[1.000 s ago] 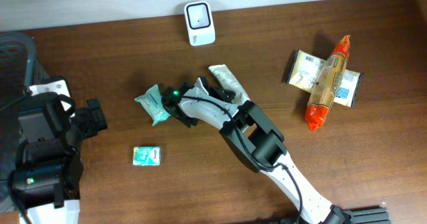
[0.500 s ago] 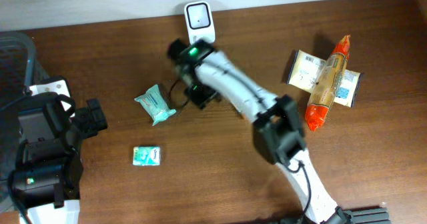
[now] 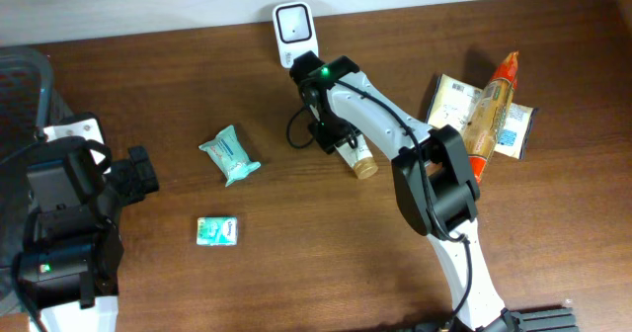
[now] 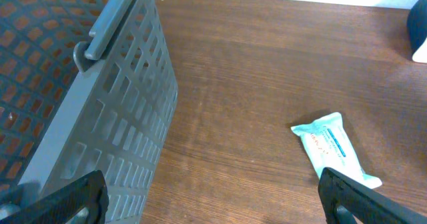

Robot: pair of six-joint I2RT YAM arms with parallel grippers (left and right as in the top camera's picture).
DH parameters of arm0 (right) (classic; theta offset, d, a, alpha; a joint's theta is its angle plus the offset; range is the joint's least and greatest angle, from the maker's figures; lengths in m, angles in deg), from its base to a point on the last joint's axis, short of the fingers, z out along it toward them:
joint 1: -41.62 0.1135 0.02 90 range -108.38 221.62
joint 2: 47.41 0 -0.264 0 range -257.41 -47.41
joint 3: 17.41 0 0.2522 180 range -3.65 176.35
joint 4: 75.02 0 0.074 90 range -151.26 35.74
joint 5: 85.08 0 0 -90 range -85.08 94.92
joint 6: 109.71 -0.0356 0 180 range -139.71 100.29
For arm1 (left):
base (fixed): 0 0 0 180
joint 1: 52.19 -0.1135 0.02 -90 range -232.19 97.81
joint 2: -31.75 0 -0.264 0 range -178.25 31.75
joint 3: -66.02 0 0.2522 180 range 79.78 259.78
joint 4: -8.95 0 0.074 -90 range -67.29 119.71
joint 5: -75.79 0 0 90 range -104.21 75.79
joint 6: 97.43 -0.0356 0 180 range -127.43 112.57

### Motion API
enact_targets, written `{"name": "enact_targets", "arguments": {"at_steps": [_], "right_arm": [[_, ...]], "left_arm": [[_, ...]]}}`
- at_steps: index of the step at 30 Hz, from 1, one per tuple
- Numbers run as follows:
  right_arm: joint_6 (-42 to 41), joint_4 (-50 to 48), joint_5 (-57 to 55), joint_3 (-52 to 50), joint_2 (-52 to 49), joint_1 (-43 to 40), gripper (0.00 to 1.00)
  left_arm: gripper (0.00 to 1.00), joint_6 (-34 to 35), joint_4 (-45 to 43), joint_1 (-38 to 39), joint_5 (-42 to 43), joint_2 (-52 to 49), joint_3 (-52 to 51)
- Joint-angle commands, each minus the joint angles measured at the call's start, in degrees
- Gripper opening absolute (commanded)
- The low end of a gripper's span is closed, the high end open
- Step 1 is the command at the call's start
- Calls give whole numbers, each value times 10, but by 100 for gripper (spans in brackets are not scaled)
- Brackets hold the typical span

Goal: Scan the item barcode

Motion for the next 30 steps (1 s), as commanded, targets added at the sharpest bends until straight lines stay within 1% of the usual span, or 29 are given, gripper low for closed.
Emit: {"name": "enact_targets", "arguments": {"at_steps": [1,2,3,4,5,6,7,8,10,11,12,14,19,21,25,27,28,30], "right_arm": [[12,-1,67,-27,-24,17,22],[30,0,75,-27,-24,21,12],[35,0,75,-27,-24,24,5],[44,5,75,-24,-24,28,4],[44,17,75,-16,-24,31,10],[43,35,80,3,-22,33,27],[43,45,80,19,-19,33,39],[43,55,81,34,-17,33,41],[44,94,113,81,-15,33,43],[44,110,149,93,-15,34,45],[44,121,162,93,-15,36,45],[43,145,172,75,-17,40,45],[42,153,173,7,-17,39,45],[42,158,138,0,-17,30,44],[44,143,1,0,-17,-18,45],[109,95,-18,1,-17,-50,45],[137,68,-15,2,-16,-61,45],[176,44,10,19,-7,-71,44]], "left_arm": [[99,5,-1,-3,-6,4,7],[99,6,-1,-3,-6,4,7],[99,5,-1,-3,-6,4,7],[99,6,-1,-3,-6,4,7],[99,5,-1,-3,-6,4,7],[99,5,-1,-3,-6,4,7],[99,5,-1,-3,-6,4,7],[99,5,0,-3,-6,4,7],[99,5,-1,-3,-6,4,7],[99,5,-1,-3,-6,4,7],[99,6,-1,-3,-6,4,7],[99,6,-1,-3,-6,4,7],[99,5,-1,-3,-6,4,7],[99,5,-1,-3,-6,4,7],[99,5,-1,-3,-6,4,7],[99,5,0,-3,-6,4,7],[99,5,-1,-3,-6,4,7],[99,5,-1,-3,-6,4,7]]}}
